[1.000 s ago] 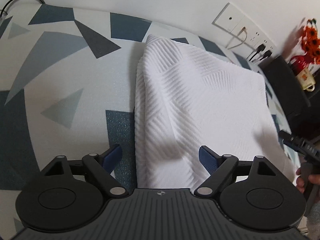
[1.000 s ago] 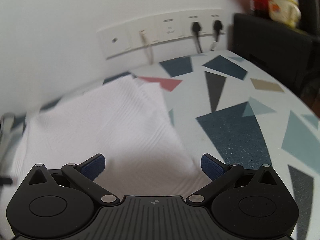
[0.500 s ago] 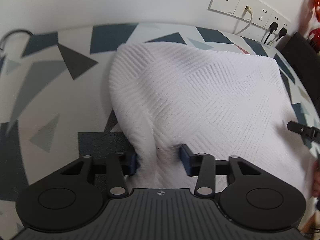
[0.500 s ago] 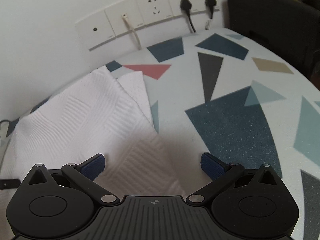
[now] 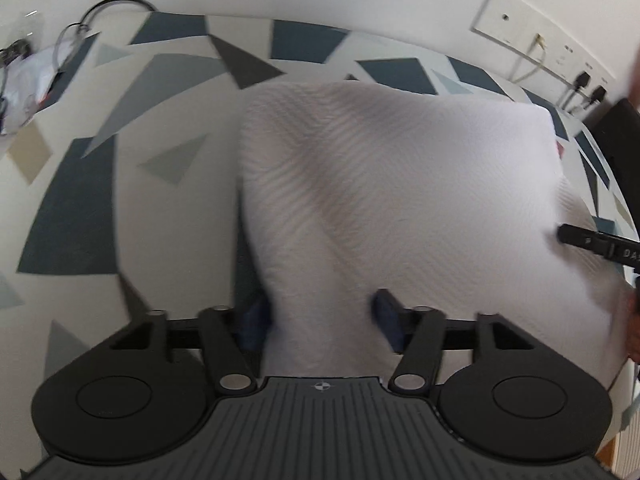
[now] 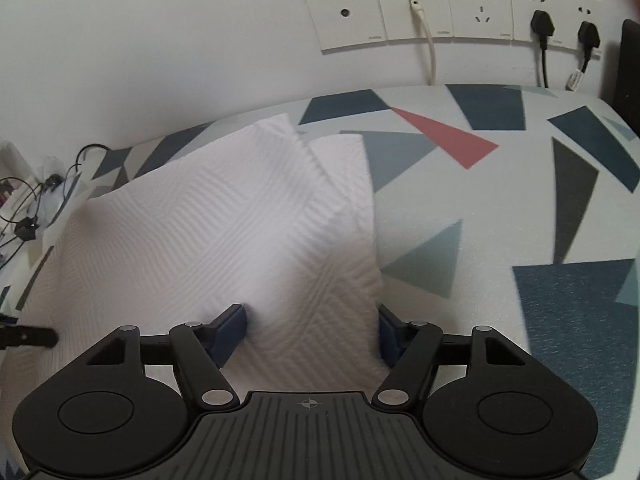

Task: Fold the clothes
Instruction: 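Grasp the folded sweatshirt edge with both grippers, then lift and carry the folded sweatshirt with both grippers toward the clothes stack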

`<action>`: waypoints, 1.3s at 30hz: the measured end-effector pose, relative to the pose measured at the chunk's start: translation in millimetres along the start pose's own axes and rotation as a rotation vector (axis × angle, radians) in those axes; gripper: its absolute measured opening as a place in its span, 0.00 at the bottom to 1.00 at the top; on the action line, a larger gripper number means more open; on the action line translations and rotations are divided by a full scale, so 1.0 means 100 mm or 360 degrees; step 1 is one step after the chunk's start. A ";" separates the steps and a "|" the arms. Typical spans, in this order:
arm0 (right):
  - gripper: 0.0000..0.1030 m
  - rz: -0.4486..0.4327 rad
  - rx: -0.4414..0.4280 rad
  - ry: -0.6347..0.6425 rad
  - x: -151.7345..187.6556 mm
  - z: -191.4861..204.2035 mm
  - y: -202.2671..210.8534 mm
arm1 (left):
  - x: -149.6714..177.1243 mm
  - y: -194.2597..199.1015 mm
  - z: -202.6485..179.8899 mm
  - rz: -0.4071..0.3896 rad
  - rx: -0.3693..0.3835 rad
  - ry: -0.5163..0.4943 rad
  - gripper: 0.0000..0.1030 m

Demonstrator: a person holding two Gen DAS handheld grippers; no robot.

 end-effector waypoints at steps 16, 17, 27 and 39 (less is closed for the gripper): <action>0.42 0.0003 -0.0034 -0.0009 0.09 0.25 -0.10 | 0.06 -0.02 -0.20 -0.0115 0.0027 0.0038 0.26; 0.32 0.0026 -0.0087 -0.0037 0.08 0.25 -0.11 | 0.06 0.02 -0.19 -0.0143 -0.0008 0.0057 0.23; 0.14 -0.0217 -0.0558 -0.0118 -0.17 0.65 0.19 | -0.01 0.81 -0.16 -0.0511 -0.0275 0.0132 0.18; 0.12 -0.0430 -0.1209 0.0054 -0.87 1.66 0.50 | 0.55 2.17 0.34 -0.0963 -0.0610 0.0497 0.18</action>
Point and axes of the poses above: each gripper's, at about its wrist camera, not at the fingertips, and y roughly against the way its jaws point, z to its left, x to its underside, the point moved 1 cm from there along -y, roughly the way its jaws point, and after that the axes turned 2 degrees about -y, right-handed, at the moved point
